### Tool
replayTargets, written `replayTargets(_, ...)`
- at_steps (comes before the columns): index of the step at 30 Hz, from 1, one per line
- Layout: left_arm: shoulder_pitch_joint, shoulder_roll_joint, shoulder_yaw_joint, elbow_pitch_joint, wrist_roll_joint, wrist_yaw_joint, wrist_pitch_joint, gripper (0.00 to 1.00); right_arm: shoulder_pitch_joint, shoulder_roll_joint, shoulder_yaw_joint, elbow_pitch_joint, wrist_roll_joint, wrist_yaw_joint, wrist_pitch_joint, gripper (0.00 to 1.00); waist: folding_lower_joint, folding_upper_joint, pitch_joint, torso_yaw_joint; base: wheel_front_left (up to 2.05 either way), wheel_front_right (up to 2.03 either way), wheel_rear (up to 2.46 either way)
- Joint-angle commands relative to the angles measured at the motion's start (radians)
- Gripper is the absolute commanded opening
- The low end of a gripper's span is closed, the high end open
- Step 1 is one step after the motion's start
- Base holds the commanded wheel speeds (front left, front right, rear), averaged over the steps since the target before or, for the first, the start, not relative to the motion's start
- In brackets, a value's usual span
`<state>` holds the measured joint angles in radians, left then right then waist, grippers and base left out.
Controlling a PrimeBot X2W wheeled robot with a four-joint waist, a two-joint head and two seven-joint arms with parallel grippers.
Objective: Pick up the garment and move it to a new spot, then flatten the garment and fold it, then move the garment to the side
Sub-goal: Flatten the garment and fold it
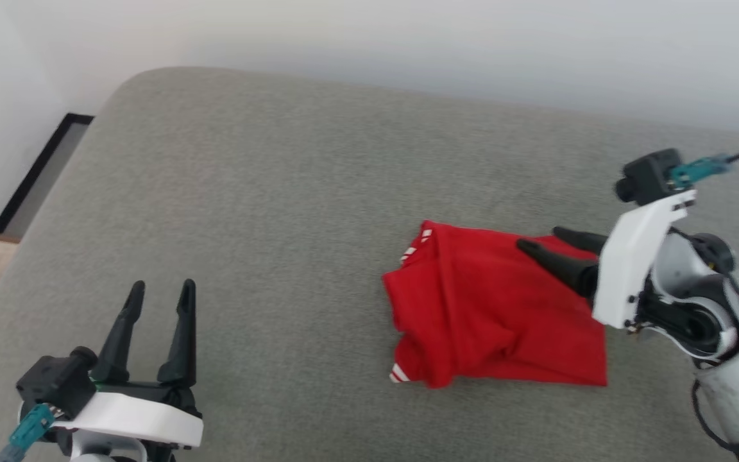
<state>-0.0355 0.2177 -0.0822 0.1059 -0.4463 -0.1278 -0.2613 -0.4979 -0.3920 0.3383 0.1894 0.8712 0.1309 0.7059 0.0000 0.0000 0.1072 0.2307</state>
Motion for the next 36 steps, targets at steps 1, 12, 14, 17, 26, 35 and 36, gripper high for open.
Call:
replayTargets(1, 0.005, 0.004, 0.005, -0.006, 0.000, -0.004, -0.004, 1.00, 0.016, -0.003, -0.008, -0.010, -0.002, 0.000, -0.012, 1.00, 0.0000, 0.0000, -0.005, -0.025, 0.00, 0.00, 0.00)
replayTargets(12, 0.068, 0.018, 0.073, -0.038, 0.033, -0.004, -0.004, 1.00, 0.162, -0.058, -0.138, -0.124, -0.076, 0.000, -0.248, 1.00, 0.0000, 0.0000, -0.045, -0.150, 0.00, 0.00, 0.00)
replayTargets(14, 0.080, 0.015, 0.084, -0.047, 0.042, -0.004, -0.004, 1.00, 0.190, -0.072, -0.143, -0.145, -0.100, 0.000, -0.308, 1.00, 0.0000, 0.0000, -0.057, -0.170, 0.00, 0.00, 0.00)
replayTargets(17, 0.106, 0.015, 0.107, -0.058, 0.052, -0.004, -0.004, 1.00, 0.240, -0.077, -0.150, -0.158, -0.123, 0.000, -0.393, 1.00, 0.0000, 0.0000, -0.075, -0.198, 0.00, 0.00, 0.00)
replayTargets(26, 0.178, 0.007, 0.146, -0.093, 0.068, -0.004, -0.004, 1.00, 0.363, -0.068, -0.203, -0.137, -0.201, 0.000, -0.660, 1.00, 0.0000, 0.0000, -0.117, -0.254, 0.00, 0.00, 0.00)
replayTargets(35, 0.223, 0.012, 0.163, -0.090, 0.079, -0.004, -0.004, 1.00, 0.449, -0.049, -0.237, -0.041, -0.314, 0.000, -0.860, 1.00, 0.0000, 0.0000, -0.138, -0.289, 0.00, 0.00, 0.00)
replayTargets(36, 0.227, 0.013, 0.160, -0.086, 0.081, -0.004, -0.004, 1.00, 0.453, -0.045, -0.241, -0.030, -0.317, 0.000, -0.875, 1.00, 0.0000, 0.0000, -0.140, -0.291, 0.00, 0.00, 0.00)
